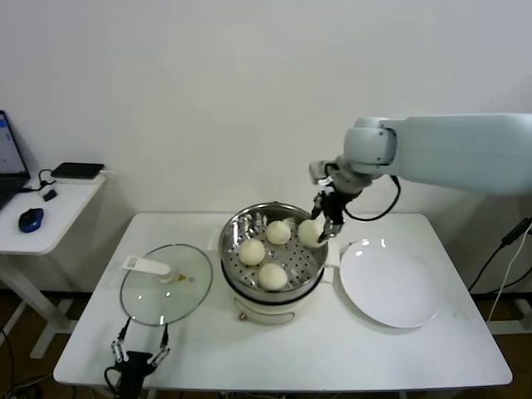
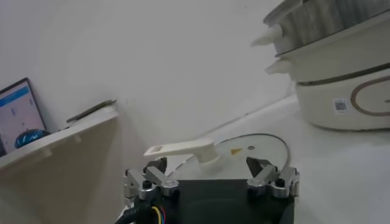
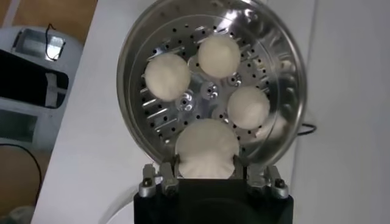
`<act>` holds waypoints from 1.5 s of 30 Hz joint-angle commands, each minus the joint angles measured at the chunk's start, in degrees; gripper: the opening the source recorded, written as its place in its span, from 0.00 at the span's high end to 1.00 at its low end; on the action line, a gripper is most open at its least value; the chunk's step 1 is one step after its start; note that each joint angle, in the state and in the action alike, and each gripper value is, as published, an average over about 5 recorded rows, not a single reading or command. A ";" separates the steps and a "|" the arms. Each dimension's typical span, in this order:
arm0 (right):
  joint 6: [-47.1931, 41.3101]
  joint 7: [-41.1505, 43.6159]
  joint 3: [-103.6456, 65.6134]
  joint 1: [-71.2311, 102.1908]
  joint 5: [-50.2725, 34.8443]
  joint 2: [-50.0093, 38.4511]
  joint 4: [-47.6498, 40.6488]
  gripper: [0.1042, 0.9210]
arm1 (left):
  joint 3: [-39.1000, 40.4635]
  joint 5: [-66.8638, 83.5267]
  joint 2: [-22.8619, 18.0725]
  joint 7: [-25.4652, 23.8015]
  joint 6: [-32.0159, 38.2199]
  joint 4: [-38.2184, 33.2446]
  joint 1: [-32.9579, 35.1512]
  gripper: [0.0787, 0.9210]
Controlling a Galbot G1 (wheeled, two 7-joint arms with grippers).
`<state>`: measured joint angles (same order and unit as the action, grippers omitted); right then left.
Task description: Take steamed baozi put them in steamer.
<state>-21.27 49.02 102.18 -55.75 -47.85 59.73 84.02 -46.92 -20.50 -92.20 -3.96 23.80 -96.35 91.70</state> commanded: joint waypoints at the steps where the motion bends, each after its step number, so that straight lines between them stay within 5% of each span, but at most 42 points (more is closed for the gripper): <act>1: -2.20 -3.91 -4.48 12.38 5.83 1.72 -1.97 0.37 | -0.14 0.00 -1.75 -0.03 0.00 0.11 -0.20 0.12; 16: -3.86 -7.14 -8.96 18.35 9.03 2.23 -4.12 0.35 | -0.25 0.09 -1.69 0.05 0.23 0.31 -0.22 0.12; 24: -2.86 -6.40 -6.96 9.15 -1.40 1.02 -5.42 0.15 | -0.51 0.26 -1.66 0.08 0.29 -0.12 -0.12 0.12; 34: 0.86 -1.56 0.58 -7.66 -9.15 -8.48 1.66 0.12 | -1.12 0.70 -1.45 -0.50 -0.20 -1.59 0.23 0.12; 38: -0.97 -9.10 -4.68 -3.44 -9.27 -16.81 5.60 0.12 | -1.21 0.91 -1.49 -0.52 -0.23 -2.12 0.56 0.12; 45: 6.11 -38.48 -36.04 31.61 -4.08 -34.10 12.32 0.12 | -1.37 1.00 -1.76 -0.29 0.04 -2.36 0.90 0.12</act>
<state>-21.50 38.54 94.49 -52.62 -53.00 46.68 87.40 -48.21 -19.59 -92.20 -4.32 23.68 -98.36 92.44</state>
